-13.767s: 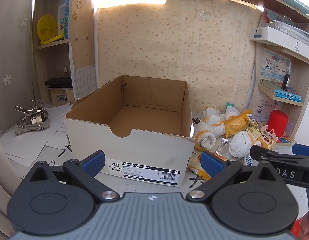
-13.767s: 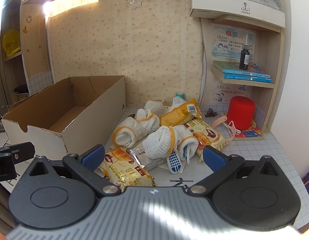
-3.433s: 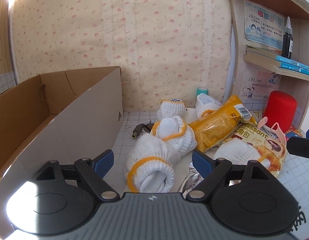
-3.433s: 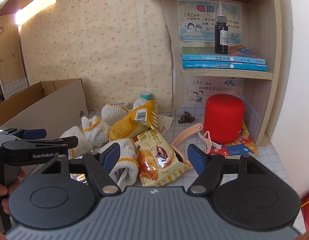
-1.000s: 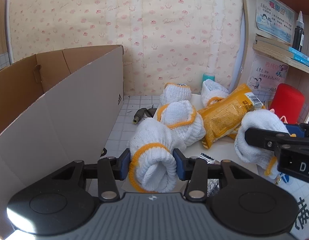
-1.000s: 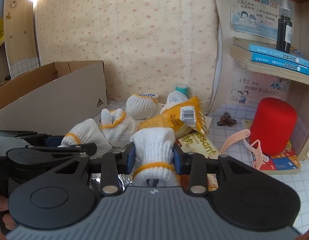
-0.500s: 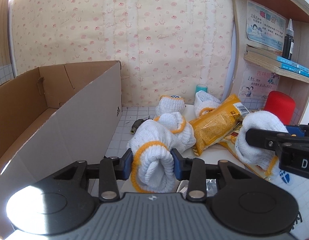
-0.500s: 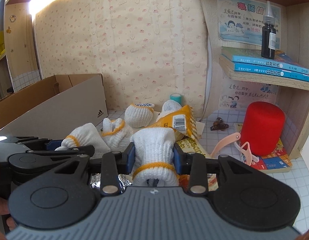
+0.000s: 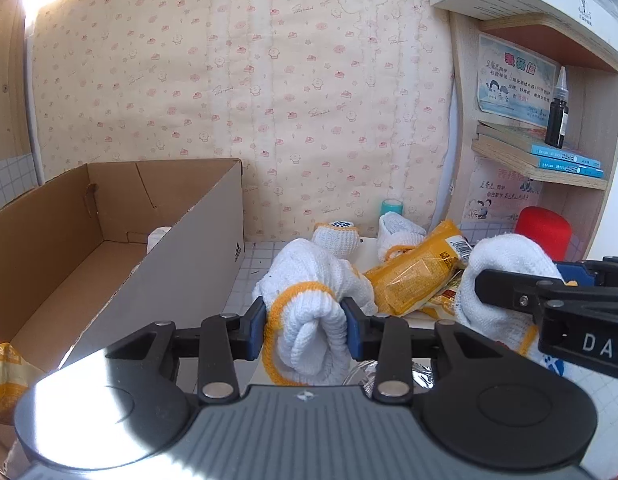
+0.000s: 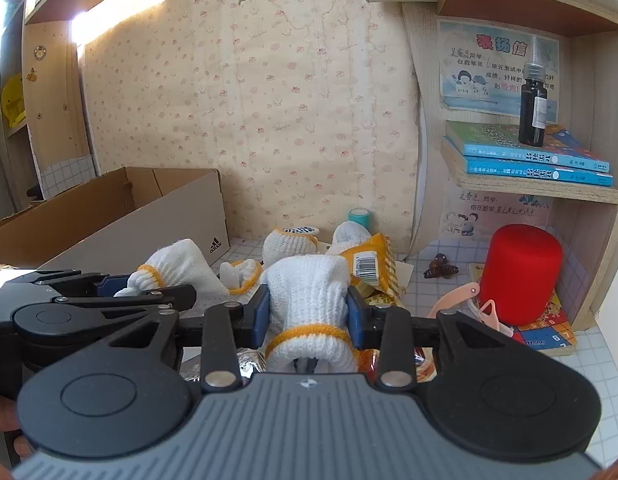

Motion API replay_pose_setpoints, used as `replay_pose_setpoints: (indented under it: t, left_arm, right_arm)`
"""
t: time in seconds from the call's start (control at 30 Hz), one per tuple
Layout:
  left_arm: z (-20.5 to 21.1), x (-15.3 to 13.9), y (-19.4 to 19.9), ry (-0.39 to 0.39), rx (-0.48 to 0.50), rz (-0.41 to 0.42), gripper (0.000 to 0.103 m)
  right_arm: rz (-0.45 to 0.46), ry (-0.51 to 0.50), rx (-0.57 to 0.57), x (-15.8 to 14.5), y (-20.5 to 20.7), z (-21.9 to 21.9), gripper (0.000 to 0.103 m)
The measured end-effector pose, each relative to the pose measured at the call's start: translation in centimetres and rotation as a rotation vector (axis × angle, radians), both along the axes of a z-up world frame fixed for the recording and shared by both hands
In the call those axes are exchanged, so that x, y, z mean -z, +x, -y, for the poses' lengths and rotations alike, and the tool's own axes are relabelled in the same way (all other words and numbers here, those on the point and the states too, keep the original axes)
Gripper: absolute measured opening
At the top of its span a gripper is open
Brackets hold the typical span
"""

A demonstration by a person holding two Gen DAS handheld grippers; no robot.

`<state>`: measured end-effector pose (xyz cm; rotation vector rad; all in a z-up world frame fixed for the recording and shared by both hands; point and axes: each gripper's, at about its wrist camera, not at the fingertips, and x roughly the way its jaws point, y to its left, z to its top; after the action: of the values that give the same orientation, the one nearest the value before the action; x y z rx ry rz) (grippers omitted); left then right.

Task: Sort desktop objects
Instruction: 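Lift both gloves and carry them over the cardboard box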

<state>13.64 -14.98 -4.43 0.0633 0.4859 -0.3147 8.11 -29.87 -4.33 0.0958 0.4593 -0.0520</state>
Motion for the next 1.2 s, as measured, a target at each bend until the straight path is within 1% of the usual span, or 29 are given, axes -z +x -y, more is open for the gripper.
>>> replay_pose_setpoints:
  t: [0.7, 1.2]
  left_arm:
    - [-1.5, -4.4, -4.0, -0.026, -0.011, 0.103, 0.041]
    - [-5.3, -6.5, -5.7, -0.057, -0.064, 0.155, 0.041]
  right_arm:
    - [0.083, -0.019, -0.038, -4.1, -2.6, -2.1, 0.037]
    - [0.118, -0.039, -0.118, -6.2, -3.1, -4.8, 0.038]
